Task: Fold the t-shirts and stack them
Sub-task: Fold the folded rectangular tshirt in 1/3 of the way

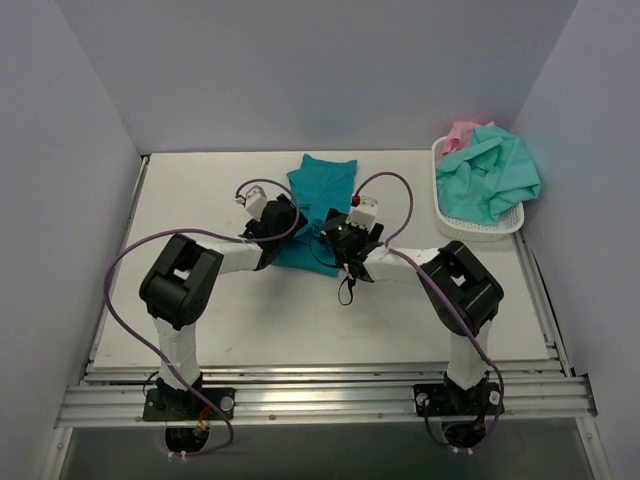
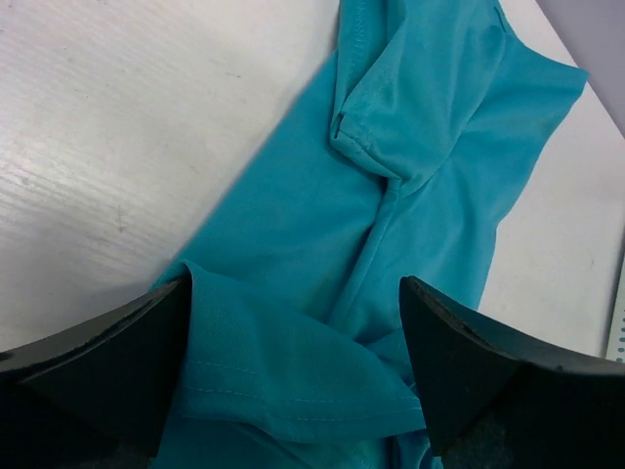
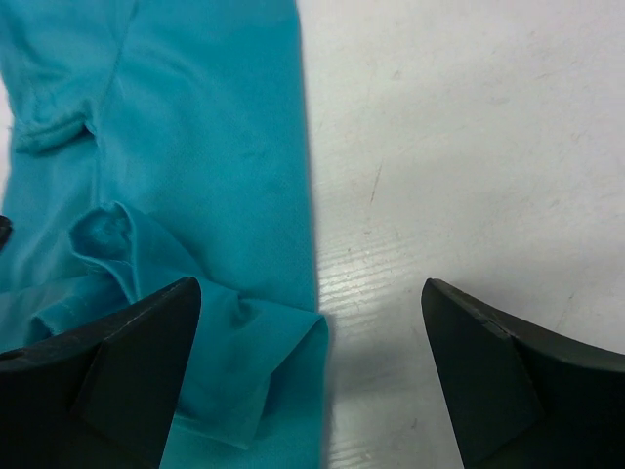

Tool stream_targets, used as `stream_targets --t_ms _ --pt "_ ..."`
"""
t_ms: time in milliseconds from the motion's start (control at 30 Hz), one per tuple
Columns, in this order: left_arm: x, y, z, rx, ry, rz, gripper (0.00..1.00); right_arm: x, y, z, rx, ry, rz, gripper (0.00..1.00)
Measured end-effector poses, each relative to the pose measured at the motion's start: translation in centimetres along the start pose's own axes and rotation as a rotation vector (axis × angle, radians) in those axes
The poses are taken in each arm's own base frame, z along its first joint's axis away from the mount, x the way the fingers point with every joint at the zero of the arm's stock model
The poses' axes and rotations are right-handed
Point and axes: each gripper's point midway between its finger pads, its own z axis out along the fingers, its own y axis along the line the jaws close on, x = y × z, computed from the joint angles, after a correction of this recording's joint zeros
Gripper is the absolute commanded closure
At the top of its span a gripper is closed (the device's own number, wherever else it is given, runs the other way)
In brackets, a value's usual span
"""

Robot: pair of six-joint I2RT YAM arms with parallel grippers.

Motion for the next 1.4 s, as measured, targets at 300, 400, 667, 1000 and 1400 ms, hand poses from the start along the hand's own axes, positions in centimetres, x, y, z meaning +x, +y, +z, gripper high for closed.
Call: stream_targets --t_ms 300,400,667,1000,1400 --pt "-4.0 -3.1 -2.2 0.078 -0.065 -0.003 0.06 -9.4 2.3 -6.3 -0.080 -0.174 0.096 0.09" --pt "-7.9 -5.7 -5.3 0.147 -0.139 -0.041 0.06 -11.0 4.1 -8.8 -0.136 -0.200 0.108 0.25" --pt "-12.2 -5.5 -11.6 0.206 -0.239 -0.097 0.06 -7.6 9.1 -12.0 -0.286 -0.124 0.042 0.86" --pt "-12.4 -1.6 -14.5 0.152 -0.258 -0.092 0.06 0.5 11.2 -9.6 -0.321 0.049 -0.037 1.00" --pt "-13.8 -0.2 -16.3 0.146 -0.304 -0.106 0.06 4.2 13.3 -7.0 -0.316 0.115 -0.050 1.00"
